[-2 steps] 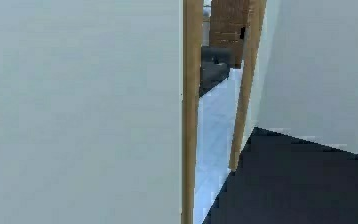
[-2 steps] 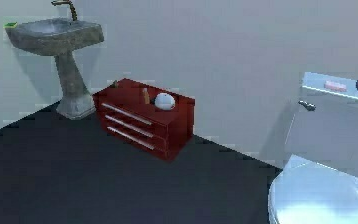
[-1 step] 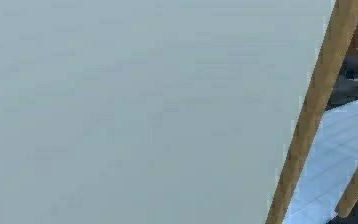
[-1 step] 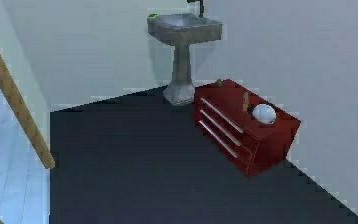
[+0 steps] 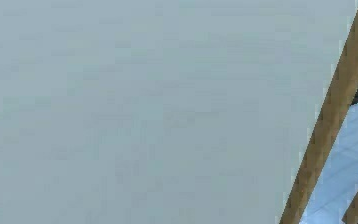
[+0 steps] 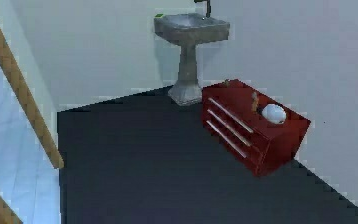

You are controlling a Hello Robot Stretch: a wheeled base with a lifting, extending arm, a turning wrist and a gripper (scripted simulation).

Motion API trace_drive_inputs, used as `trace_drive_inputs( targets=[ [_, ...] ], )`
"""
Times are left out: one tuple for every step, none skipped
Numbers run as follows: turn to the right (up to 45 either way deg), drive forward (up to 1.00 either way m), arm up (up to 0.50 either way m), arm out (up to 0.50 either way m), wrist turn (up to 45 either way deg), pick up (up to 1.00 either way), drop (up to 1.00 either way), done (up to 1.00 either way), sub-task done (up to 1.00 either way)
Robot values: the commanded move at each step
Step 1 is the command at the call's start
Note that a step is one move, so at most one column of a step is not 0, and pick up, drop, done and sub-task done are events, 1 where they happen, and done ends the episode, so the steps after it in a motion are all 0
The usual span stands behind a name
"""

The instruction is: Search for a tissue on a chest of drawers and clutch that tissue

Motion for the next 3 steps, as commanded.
trace_drive_inputs(
  targets=[
    [45.0,0.0,0.0,0.0,0.0,0.0,0.0,0.0,0.0],
    [45.0,0.0,0.0,0.0,0.0,0.0,0.0,0.0,0.0],
    [45.0,0.0,0.0,0.0,0.0,0.0,0.0,0.0,0.0]
  ],
)
